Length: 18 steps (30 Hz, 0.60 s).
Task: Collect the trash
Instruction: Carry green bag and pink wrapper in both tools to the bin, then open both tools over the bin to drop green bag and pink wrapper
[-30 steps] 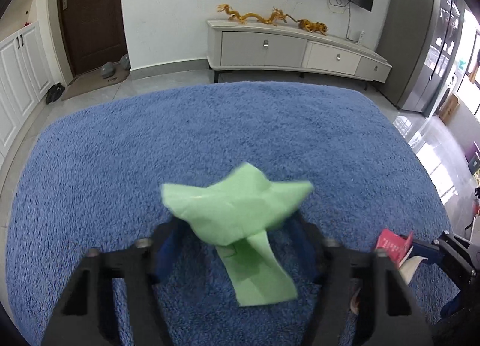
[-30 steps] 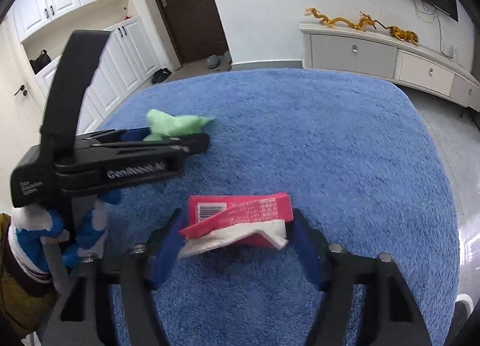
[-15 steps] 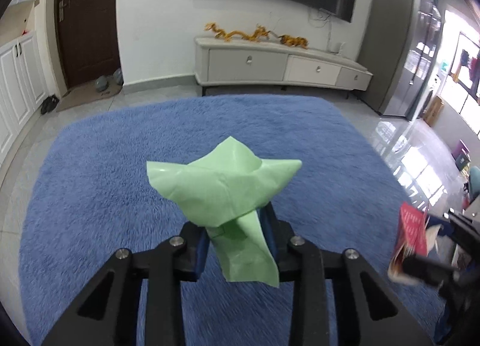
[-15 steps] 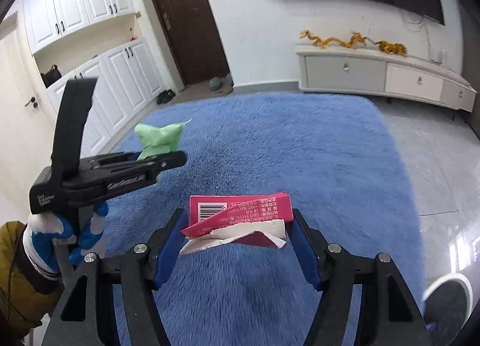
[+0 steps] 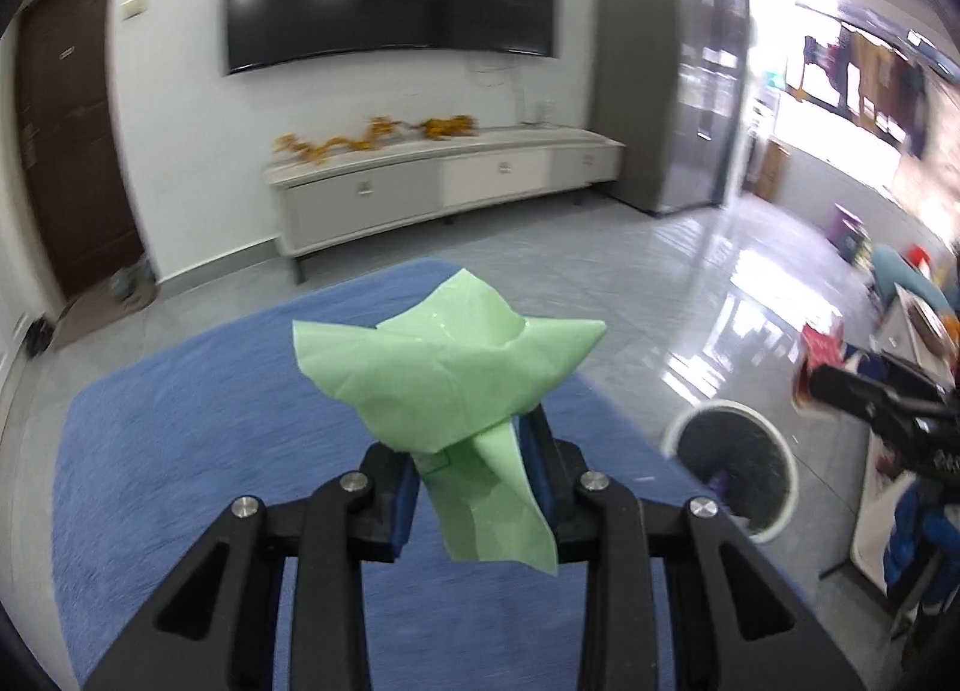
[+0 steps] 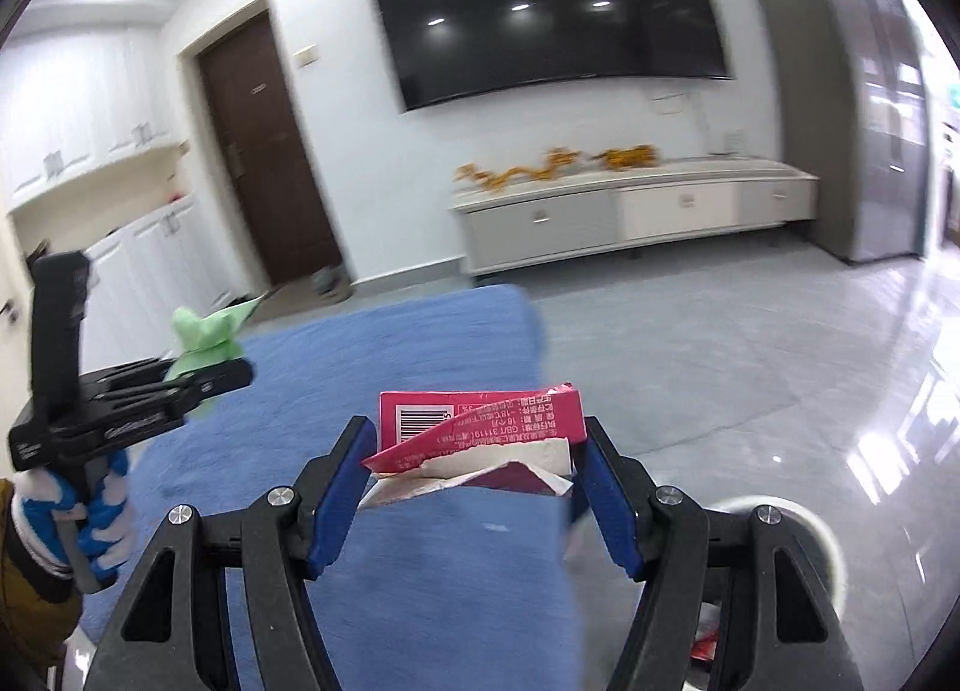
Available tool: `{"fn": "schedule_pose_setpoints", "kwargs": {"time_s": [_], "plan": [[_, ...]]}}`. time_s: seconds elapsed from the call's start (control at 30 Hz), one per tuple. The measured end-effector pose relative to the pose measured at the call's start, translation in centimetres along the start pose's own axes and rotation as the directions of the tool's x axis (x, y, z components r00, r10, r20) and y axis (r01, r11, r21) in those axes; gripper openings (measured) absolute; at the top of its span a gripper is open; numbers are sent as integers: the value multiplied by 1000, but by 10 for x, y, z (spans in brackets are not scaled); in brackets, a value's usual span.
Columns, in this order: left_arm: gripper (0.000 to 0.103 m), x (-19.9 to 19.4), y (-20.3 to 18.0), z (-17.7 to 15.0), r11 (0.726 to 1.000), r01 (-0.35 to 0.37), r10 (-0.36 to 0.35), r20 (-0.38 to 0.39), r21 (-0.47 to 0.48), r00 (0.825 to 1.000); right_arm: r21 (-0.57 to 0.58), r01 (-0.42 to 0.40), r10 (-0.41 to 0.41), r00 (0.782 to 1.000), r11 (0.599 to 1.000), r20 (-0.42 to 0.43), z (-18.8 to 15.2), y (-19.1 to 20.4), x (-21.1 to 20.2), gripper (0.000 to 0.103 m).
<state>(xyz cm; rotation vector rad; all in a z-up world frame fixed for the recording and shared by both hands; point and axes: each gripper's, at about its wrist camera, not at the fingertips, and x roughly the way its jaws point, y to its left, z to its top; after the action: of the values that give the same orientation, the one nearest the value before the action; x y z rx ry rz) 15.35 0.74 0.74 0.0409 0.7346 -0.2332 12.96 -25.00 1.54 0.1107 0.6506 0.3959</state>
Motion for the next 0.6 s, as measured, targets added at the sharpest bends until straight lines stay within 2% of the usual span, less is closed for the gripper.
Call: {"fn": "schedule_pose_setpoints", "kwargs": {"time_s": [0.2, 0.33, 0.47, 0.6], "plan": [[30, 47, -103, 14, 984, 150, -144, -74, 95, 987, 100, 149, -149, 989, 984, -14, -18, -81, -12, 66], [30, 84, -160, 14, 960, 258, -240, -155, 109, 958, 153, 219, -211, 975, 964, -66, -34, -125, -5, 66], [30, 124, -209, 15, 937, 329, -296, -234, 116, 926, 210, 262, -237, 962, 942, -134, -55, -165, 12, 67], [31, 152, -237, 15, 917, 387, -346, -288, 97, 893, 242, 299, -257, 948, 923, -189, -74, -190, 27, 67]]}}
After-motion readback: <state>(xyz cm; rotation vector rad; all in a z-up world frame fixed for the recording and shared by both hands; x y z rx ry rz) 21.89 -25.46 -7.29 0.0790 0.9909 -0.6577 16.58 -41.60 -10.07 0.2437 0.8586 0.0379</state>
